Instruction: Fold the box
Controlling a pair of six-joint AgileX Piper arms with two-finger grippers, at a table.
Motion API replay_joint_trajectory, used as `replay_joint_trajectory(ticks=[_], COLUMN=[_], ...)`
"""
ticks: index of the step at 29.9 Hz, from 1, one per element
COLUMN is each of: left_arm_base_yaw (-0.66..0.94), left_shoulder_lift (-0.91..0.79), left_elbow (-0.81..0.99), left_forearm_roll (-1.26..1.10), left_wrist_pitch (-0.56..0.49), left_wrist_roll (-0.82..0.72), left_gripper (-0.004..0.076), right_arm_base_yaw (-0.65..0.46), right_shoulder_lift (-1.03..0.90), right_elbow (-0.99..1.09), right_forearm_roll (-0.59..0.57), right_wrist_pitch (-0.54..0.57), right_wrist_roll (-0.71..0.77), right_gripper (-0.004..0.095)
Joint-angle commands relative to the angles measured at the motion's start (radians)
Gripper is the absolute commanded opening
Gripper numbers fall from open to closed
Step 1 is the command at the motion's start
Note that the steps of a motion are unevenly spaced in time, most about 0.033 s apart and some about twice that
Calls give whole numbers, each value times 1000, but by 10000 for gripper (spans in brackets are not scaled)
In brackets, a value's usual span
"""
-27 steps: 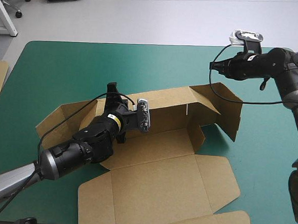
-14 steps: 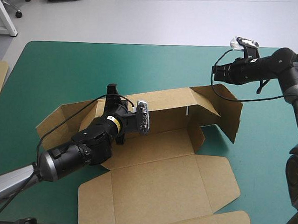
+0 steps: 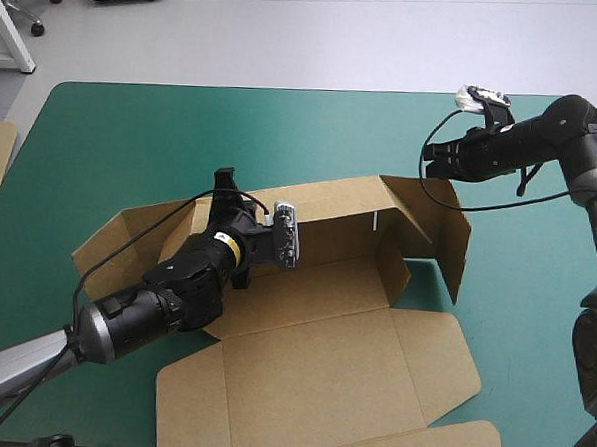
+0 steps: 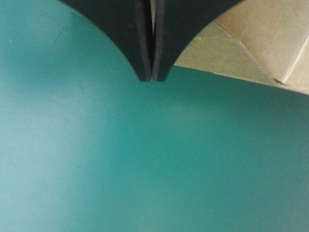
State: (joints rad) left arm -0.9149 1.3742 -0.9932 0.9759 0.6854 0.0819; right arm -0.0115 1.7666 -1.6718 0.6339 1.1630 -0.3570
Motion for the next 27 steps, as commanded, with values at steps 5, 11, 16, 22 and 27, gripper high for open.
replay_joint_trajectory(ticks=[5, 11, 16, 22, 27], left_arm_base_yaw=[-20, -20, -20, -20, -20], left_shoulder_lift=[5, 5, 5, 5, 5], left_elbow=[15, 15, 15, 15, 15], left_forearm_roll=[-155, -155, -155, -157, -160], left_wrist_pitch=[1, -13, -18, -23, -30], left_wrist_roll=[-18, -18, -18, -18, -18], left_gripper=[-15, -15, -15, -15, -15], right_arm_base_yaw=[-5, -12, -12, -12, -12], right_shoulder_lift=[-93, -168, -230, -306, -382], right_elbow=[128, 272, 384, 515, 609], right_forearm_roll=[68, 121, 204, 262, 343], right_wrist_pitch=[-37, -108, -159, -253, -311], right_wrist_roll=[-67, -163, -284, -390, -555], right_gripper=[-28, -28, -28, -28, -28])
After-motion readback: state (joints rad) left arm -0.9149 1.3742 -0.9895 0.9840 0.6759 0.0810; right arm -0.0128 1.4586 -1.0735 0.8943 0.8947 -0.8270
